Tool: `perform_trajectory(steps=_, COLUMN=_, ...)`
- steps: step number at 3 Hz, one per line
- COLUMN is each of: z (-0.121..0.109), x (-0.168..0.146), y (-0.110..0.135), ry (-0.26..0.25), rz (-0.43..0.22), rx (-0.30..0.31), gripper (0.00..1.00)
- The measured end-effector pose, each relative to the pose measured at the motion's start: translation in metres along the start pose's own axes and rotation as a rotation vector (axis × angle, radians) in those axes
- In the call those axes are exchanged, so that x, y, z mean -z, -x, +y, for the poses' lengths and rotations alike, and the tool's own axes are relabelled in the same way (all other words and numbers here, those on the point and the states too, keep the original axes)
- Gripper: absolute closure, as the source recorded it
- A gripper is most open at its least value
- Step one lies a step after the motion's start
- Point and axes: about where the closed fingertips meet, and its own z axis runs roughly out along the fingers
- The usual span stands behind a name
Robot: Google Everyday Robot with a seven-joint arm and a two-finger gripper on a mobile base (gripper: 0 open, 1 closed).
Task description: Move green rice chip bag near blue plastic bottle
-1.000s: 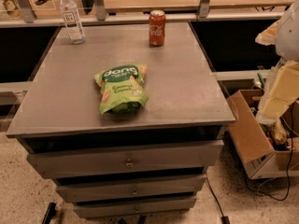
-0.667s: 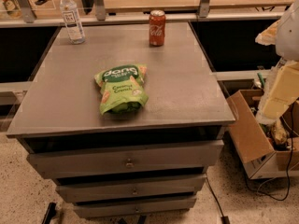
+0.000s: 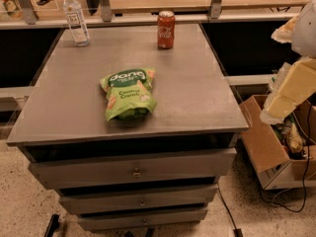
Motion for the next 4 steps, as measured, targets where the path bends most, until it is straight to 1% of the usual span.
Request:
perform_trajectory(steps=1, z=0.005, x=-0.002, y=0.022, ry=-0.001, rz=-0.037, rx=-0.049, gripper=0.00)
perform_trajectory(steps=2, z=0.015, x=-0.006, y=0.045, ry=-0.015, rz=-0.091, rx=-0.121, gripper=0.00)
perform_trajectory(steps=3, z=0.019, x=-0.019, y=0.059, ry=-0.011, rz=-0.179, rx=-0.235, gripper=0.00)
perform_trajectory(steps=4, z=0.020, x=-0.031, y=0.067, ry=-0.023, rz=-0.269, rx=-0.321, gripper=0.00)
